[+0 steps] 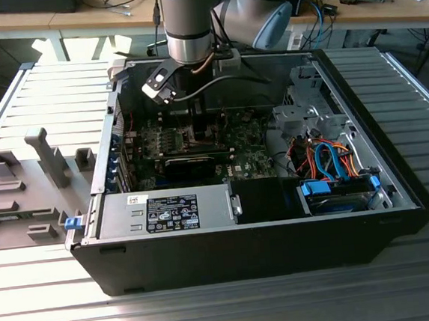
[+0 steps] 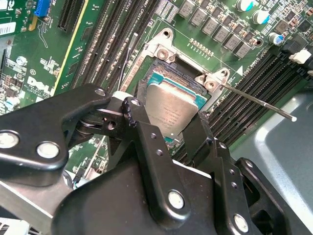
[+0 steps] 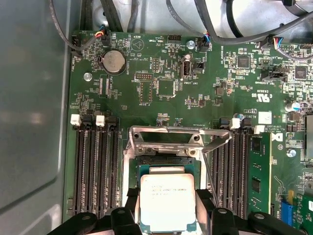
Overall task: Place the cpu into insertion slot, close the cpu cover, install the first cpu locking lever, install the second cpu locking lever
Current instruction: 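Place the cpu into insertion slot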
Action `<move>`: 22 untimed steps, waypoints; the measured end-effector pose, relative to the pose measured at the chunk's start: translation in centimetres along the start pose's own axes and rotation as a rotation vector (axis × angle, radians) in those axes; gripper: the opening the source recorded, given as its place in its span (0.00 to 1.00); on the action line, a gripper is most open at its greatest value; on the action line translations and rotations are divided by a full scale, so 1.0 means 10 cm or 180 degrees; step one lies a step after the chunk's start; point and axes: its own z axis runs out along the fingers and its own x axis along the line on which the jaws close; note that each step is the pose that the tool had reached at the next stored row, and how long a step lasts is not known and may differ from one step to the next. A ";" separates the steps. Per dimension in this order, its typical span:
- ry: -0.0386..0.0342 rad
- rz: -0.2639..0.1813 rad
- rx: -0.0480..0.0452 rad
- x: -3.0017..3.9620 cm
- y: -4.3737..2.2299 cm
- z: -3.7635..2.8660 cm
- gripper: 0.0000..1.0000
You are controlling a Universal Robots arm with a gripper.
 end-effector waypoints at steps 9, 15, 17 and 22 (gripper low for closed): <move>0.0000 0.0000 0.0000 0.003 -0.002 0.046 0.54; 0.0000 0.0004 0.0000 0.006 -0.004 0.084 0.54; 0.0000 0.0005 0.0001 0.007 -0.004 0.097 0.54; -0.0001 0.0008 0.0001 0.009 -0.004 0.122 0.54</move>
